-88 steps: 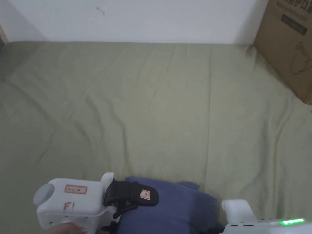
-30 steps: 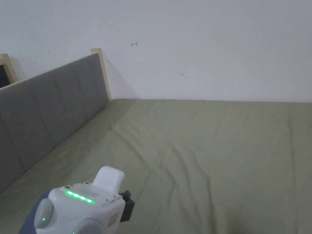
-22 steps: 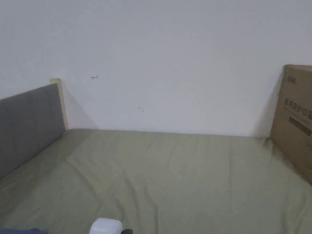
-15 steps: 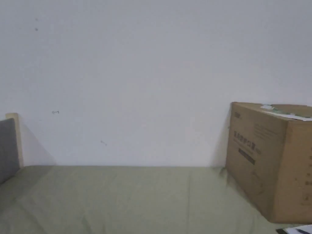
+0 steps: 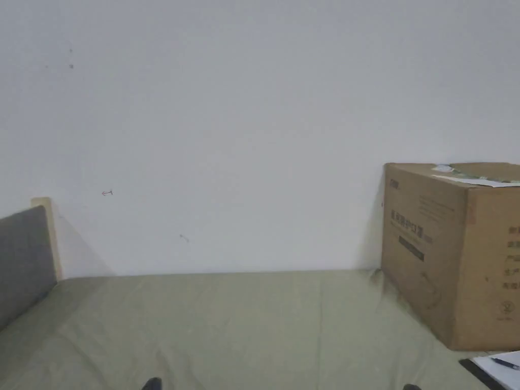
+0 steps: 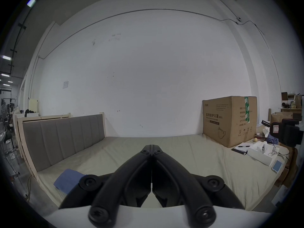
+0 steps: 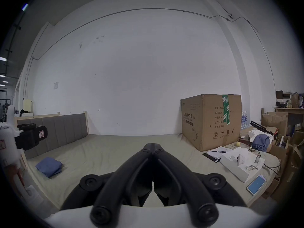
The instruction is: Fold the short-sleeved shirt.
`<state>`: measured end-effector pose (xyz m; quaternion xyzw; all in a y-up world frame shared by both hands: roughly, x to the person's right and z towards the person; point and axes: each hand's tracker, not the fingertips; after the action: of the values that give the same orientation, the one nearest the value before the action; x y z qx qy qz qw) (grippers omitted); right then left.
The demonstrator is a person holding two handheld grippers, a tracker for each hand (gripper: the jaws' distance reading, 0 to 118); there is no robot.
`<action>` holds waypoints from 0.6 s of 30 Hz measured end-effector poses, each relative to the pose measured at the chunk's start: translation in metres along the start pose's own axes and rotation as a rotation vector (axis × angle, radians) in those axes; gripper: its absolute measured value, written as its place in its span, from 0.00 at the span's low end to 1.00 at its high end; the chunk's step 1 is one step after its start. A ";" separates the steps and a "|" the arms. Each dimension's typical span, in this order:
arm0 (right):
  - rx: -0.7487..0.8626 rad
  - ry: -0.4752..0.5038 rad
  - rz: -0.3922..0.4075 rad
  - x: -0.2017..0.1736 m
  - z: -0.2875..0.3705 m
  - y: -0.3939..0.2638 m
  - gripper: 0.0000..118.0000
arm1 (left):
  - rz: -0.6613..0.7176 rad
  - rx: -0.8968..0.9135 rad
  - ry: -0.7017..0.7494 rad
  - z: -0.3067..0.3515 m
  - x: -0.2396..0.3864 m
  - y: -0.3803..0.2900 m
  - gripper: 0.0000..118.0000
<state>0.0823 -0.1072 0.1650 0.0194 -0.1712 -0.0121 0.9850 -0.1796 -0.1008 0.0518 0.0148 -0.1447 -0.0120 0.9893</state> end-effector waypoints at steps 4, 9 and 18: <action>-0.010 -0.008 -0.009 -0.001 0.001 0.000 0.00 | 0.006 0.011 -0.001 0.004 0.004 0.004 0.00; 0.014 -0.014 0.022 -0.002 0.003 0.001 0.00 | -0.019 0.035 0.013 0.007 0.006 0.005 0.00; 0.044 -0.034 0.034 -0.003 0.003 0.002 0.00 | 0.006 0.021 0.019 0.008 0.006 0.006 0.00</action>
<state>0.0786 -0.1051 0.1666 0.0378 -0.1886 0.0080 0.9813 -0.1759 -0.0949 0.0613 0.0248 -0.1354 -0.0074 0.9904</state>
